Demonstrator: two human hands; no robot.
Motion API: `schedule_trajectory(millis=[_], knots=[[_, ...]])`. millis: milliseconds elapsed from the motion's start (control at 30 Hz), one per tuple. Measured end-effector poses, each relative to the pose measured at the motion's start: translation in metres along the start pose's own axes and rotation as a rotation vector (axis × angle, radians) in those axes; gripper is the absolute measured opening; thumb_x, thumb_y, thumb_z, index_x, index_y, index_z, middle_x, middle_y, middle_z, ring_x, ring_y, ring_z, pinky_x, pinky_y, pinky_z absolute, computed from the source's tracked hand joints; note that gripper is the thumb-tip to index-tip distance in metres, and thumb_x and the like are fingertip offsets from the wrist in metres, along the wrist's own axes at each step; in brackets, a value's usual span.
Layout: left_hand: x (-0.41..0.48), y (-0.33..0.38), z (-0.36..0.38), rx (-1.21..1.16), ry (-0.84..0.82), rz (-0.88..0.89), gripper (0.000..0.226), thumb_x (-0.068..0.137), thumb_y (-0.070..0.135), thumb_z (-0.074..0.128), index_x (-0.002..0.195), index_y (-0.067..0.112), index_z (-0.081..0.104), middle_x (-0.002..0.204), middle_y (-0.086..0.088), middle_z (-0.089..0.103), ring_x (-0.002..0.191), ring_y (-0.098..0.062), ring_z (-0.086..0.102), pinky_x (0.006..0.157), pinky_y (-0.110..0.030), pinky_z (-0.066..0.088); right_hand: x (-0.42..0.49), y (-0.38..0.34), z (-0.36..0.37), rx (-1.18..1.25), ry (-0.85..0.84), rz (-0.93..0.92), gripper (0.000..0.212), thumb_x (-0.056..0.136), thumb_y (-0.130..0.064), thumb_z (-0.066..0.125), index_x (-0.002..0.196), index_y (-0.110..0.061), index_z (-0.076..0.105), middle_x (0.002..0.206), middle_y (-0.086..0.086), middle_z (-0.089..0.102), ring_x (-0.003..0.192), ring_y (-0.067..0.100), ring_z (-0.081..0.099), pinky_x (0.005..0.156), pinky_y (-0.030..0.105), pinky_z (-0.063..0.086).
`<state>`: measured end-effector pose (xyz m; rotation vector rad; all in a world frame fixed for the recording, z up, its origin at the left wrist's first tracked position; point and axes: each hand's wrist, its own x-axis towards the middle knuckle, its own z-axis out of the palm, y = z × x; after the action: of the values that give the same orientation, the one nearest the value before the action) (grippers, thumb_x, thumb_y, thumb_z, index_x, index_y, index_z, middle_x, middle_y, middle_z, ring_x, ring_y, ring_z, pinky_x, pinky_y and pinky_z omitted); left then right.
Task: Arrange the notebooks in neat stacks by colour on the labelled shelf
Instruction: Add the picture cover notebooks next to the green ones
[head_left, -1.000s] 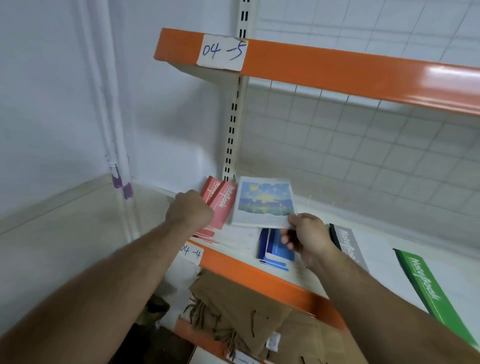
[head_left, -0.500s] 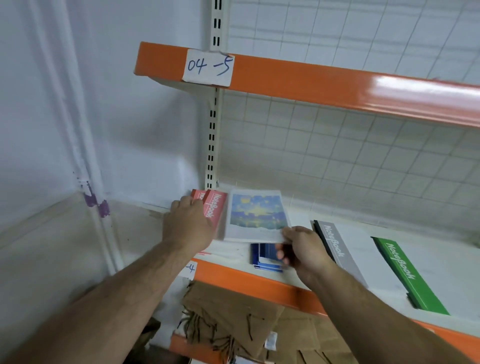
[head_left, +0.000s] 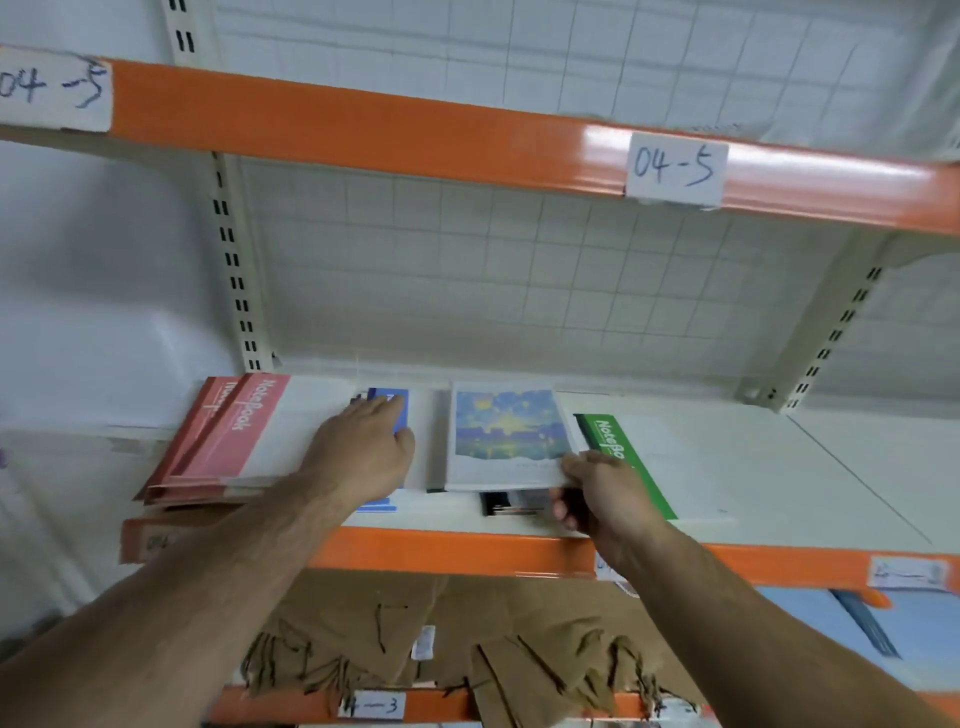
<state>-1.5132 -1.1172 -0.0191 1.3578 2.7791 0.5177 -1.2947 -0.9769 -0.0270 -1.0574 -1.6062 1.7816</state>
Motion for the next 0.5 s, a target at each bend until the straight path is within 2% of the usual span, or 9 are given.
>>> schedule_trajectory(millis=[167, 300, 500], knots=[[-0.004, 0.073, 0.017, -0.035, -0.047, -0.001, 0.056, 0.106, 0.034, 0.029, 0.159, 0.023, 0.018, 0.166, 0.002, 0.017, 0.153, -0.018, 0.013, 0.122, -0.034, 0.017, 0.008, 0.004, -0.081, -0.01, 0.03, -0.004, 0.017, 0.102, -0.01, 0.044, 0.092, -0.003, 0.055, 0.058, 0.012, 0.056, 0.047, 0.023, 0.049, 0.043, 0.029, 0.036], [-0.002, 0.127, 0.035, -0.009, -0.052, 0.007, 0.056, 0.105, 0.034, 0.028, 0.159, 0.021, 0.02, 0.164, 0.002, 0.021, 0.151, -0.018, 0.018, 0.121, -0.037, 0.02, 0.017, 0.003, -0.149, -0.031, 0.034, 0.012, 0.018, 0.103, -0.011, 0.044, 0.091, -0.002, 0.054, 0.059, 0.013, 0.057, 0.047, 0.022, 0.049, 0.042, 0.03, 0.037], [-0.002, 0.221, 0.063, -0.011, -0.045, -0.03, 0.058, 0.106, 0.041, 0.028, 0.16, 0.025, 0.016, 0.166, 0.003, 0.016, 0.152, -0.016, 0.013, 0.121, -0.033, 0.014, 0.039, 0.003, -0.255, -0.109, 0.047, 0.019, 0.022, 0.101, -0.013, 0.045, 0.084, -0.004, 0.056, 0.058, 0.015, 0.058, 0.051, 0.025, 0.047, 0.045, 0.031, 0.037]])
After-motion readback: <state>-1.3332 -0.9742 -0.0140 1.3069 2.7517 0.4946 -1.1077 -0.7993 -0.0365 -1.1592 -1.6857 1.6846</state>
